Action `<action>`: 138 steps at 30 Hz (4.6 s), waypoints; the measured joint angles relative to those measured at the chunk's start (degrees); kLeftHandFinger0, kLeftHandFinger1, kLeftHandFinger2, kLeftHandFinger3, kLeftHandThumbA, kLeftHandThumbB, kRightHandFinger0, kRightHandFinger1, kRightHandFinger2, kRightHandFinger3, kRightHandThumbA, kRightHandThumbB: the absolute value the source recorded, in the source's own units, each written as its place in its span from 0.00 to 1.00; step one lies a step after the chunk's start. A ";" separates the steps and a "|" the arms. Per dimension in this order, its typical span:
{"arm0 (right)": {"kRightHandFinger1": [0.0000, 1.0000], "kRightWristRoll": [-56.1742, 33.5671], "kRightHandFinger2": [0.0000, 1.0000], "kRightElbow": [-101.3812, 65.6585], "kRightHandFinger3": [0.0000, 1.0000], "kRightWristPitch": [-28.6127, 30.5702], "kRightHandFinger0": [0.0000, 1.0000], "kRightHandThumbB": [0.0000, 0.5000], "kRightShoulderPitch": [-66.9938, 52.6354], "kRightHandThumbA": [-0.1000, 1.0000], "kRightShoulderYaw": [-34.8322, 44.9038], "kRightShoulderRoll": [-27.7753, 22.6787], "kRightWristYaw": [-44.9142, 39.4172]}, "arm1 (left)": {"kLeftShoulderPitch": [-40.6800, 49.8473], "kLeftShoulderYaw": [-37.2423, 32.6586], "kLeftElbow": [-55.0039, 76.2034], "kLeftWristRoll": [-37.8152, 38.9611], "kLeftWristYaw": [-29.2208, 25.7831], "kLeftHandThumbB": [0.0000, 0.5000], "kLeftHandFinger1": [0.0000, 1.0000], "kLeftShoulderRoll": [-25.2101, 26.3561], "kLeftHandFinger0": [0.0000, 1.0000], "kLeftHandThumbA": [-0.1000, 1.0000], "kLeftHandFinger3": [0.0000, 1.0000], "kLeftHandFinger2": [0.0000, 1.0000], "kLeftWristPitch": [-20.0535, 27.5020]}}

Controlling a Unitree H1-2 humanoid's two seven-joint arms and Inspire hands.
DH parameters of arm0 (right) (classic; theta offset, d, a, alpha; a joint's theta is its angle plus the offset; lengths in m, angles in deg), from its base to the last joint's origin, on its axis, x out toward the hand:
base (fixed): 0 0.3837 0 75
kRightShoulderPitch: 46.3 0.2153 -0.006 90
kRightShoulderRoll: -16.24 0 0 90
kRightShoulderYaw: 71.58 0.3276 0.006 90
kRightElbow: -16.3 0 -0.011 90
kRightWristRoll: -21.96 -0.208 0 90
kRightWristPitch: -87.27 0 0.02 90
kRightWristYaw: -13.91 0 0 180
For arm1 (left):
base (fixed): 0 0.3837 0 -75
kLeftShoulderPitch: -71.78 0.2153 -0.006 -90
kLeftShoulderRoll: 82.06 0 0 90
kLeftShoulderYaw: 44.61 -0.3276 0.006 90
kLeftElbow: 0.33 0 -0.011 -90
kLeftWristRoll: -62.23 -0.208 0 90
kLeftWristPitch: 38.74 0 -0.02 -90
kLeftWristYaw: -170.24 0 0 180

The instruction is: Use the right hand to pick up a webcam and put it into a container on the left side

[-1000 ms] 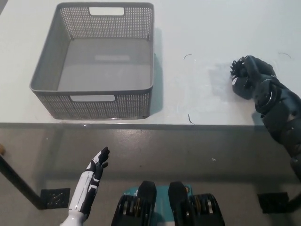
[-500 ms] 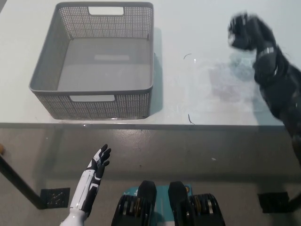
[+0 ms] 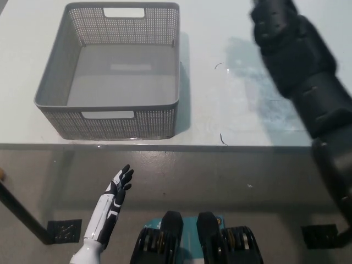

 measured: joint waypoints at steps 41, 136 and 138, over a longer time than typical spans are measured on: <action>1.00 -0.78 1.00 16.52 1.00 -2.13 1.00 0.88 -3.40 0.85 -6.78 13.91 -14.54 | -0.07 -2.49 -0.30 -0.73 1.48 0.18 1.00 0.53 1.00 1.00 1.00 1.00 0.04; 1.00 -19.55 1.00 -47.95 1.00 1.30 1.00 0.16 -74.80 0.93 8.17 2.13 -23.13 | 2.90 0.90 -4.06 -1.10 0.60 0.25 1.00 0.15 1.00 1.00 1.00 1.00 0.91; 1.00 -19.53 1.00 -47.72 1.00 1.31 1.00 0.16 -74.82 0.92 8.09 2.10 -23.13 | 2.90 0.96 -4.06 -1.11 0.56 0.24 1.00 0.09 1.00 1.00 1.00 1.00 0.91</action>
